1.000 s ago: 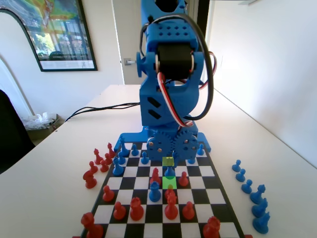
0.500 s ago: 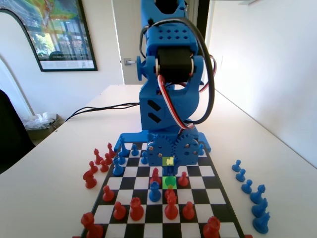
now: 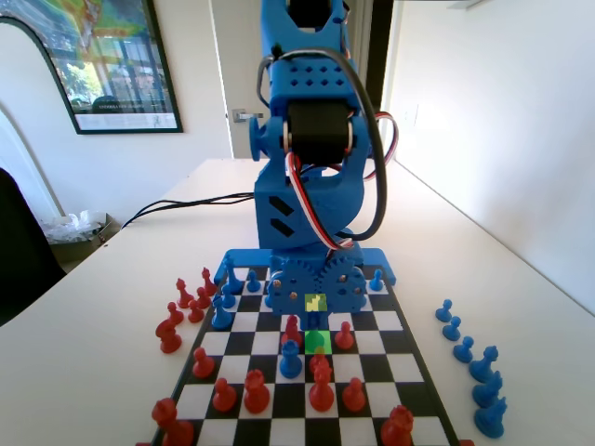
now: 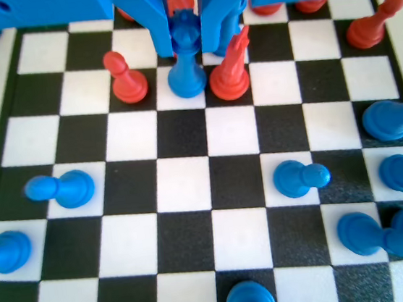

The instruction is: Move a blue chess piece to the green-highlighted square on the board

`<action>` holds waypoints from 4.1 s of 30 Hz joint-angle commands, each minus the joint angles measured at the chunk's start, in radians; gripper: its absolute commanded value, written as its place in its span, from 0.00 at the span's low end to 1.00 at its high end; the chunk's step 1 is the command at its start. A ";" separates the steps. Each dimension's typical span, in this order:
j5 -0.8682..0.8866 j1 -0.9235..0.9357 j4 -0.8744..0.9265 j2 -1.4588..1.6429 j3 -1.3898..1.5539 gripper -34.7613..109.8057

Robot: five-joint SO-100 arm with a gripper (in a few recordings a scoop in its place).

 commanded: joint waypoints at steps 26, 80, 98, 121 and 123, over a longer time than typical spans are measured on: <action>0.044 -0.014 0.137 0.213 -0.046 0.32; -0.028 -0.023 0.746 1.674 0.232 0.27; -0.026 0.032 0.733 1.730 0.233 0.29; -0.026 0.032 0.733 1.730 0.233 0.29; -0.026 0.032 0.733 1.730 0.233 0.29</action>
